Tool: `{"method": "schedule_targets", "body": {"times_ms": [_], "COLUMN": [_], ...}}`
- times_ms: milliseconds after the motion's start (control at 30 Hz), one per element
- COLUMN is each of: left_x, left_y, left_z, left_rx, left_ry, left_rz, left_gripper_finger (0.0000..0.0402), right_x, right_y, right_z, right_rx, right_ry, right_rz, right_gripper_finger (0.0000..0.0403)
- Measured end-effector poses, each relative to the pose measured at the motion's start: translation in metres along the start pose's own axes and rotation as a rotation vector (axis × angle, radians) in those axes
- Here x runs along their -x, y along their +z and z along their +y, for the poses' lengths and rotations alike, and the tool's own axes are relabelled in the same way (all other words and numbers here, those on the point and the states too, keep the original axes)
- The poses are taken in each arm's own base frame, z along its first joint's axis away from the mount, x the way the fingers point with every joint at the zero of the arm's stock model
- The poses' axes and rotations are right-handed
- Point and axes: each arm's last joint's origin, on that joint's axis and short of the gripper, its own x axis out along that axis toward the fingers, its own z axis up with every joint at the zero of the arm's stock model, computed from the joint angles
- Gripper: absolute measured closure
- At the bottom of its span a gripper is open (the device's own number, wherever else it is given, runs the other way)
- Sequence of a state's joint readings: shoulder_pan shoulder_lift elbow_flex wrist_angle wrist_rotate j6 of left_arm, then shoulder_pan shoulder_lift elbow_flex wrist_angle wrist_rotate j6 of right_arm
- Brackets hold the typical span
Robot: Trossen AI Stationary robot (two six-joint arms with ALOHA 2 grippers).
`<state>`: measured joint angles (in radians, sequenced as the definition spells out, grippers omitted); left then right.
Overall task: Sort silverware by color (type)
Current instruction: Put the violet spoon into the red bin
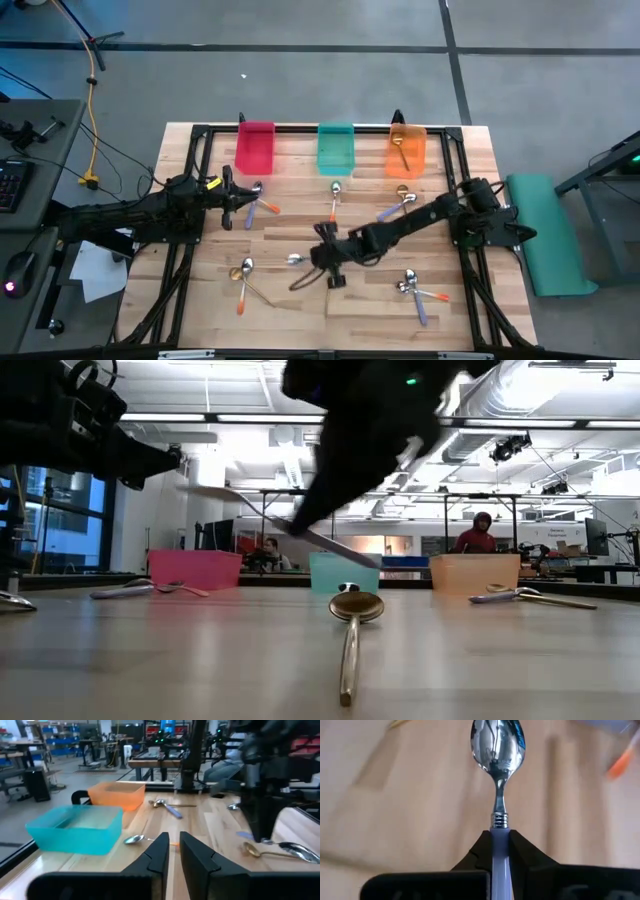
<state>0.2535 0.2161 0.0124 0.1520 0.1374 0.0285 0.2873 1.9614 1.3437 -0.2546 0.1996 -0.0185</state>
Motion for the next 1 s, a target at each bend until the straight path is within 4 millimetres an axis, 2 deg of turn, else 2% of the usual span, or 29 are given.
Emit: {"method": "schedule_targets", "body": {"times_ms": [200, 400, 500, 667, 1000], "left_x": [0.0, 0.0, 0.0, 0.0, -0.003], "left_y": [0.001, 0.001, 0.001, 0.005, 0.018], "left_z": [0.0, -0.001, -0.001, -0.002, -0.007], "left_rx": [-0.011, -0.037, -0.038, -0.045, -0.066], "left_ry": [-0.007, -0.019, -0.045, -0.072, -0.134], "left_rz": [-0.006, -0.013, -0.015, -0.057, -0.18], "left_gripper_finger": [0.0329, 0.0301, 0.0286, 0.0262, 0.0227], "right_x": [-0.005, -0.013, -0.012, -0.009, -0.001], "right_y": [0.015, 0.002, -0.006, -0.013, -0.002], "right_z": [-0.036, -0.066, -0.078, -0.091, -0.106], "right_rx": [0.093, 0.084, 0.084, 0.03, 0.013], "right_ry": [-0.079, -0.188, -0.182, -0.179, -0.225], "right_rz": [-0.216, -0.46, -0.603, -0.721, -0.817], "right_gripper_finger": [0.0398, 0.0398, 0.0398, 0.0398, 0.0398]}}
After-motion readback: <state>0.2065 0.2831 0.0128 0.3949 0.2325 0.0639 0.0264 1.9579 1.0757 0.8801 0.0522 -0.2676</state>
